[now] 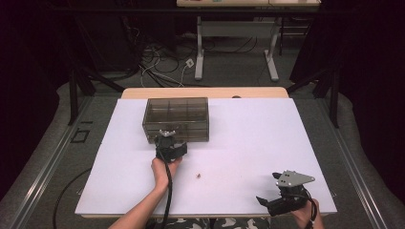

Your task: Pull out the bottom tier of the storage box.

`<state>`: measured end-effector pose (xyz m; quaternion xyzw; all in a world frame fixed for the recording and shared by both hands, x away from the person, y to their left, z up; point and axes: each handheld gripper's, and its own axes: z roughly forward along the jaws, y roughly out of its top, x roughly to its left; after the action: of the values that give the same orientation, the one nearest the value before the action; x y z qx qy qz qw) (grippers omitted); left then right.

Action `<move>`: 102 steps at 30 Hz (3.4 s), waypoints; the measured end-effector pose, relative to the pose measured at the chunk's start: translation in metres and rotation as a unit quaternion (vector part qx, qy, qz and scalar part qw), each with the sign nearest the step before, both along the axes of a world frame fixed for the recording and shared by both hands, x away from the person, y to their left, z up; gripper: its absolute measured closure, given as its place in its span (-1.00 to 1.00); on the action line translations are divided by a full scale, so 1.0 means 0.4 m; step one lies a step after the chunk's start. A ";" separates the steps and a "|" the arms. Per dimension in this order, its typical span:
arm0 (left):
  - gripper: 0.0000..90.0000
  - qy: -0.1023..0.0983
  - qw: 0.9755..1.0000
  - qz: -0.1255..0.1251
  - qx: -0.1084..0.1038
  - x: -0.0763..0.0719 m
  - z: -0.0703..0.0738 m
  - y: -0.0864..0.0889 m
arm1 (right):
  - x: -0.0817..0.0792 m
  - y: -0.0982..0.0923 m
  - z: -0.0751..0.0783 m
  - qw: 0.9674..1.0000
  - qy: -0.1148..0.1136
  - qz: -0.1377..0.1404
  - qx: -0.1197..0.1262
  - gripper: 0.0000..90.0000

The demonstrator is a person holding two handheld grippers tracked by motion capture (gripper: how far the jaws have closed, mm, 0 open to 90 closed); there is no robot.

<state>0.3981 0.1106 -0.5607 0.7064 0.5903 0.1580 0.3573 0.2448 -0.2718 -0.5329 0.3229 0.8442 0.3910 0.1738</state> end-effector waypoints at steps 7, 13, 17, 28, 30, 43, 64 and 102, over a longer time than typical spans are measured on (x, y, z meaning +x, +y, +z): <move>-0.26 0.006 0.999 -0.030 0.008 -0.002 0.007 0.005 | 0.002 0.000 -0.001 1.000 0.003 0.003 -0.004 -0.99; -0.35 0.010 0.998 -0.059 0.017 0.004 0.011 0.010 | 0.002 0.002 -0.004 1.000 0.002 0.002 -0.005 -0.99; -0.42 0.021 0.995 -0.090 0.030 0.009 0.015 0.015 | 0.000 0.003 -0.003 1.000 -0.001 0.002 -0.004 -0.99; -0.61 0.046 0.984 -0.166 0.048 0.010 0.022 0.031 | -0.002 0.002 -0.001 1.000 0.002 0.004 -0.005 -0.99; -0.62 0.044 0.984 -0.167 0.050 0.009 0.024 0.032 | 0.000 0.000 -0.002 1.000 0.001 0.006 -0.005 -0.99; -0.66 0.020 0.972 -0.223 0.078 0.011 0.057 0.058 | -0.001 0.002 -0.004 1.000 0.003 0.004 -0.007 -0.99; -1.00 0.013 0.938 -0.325 0.122 0.029 0.072 0.090 | -0.001 0.003 -0.005 1.000 0.006 0.005 -0.007 -0.99; -0.93 -0.052 0.897 -0.387 0.208 0.046 0.116 0.108 | 0.001 0.002 -0.008 1.000 0.007 0.008 -0.012 -0.99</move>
<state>0.4166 0.1536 -0.5141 0.9280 0.2045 0.1626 0.2655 0.2450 -0.2710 -0.5362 0.3168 0.8526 0.3797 0.1689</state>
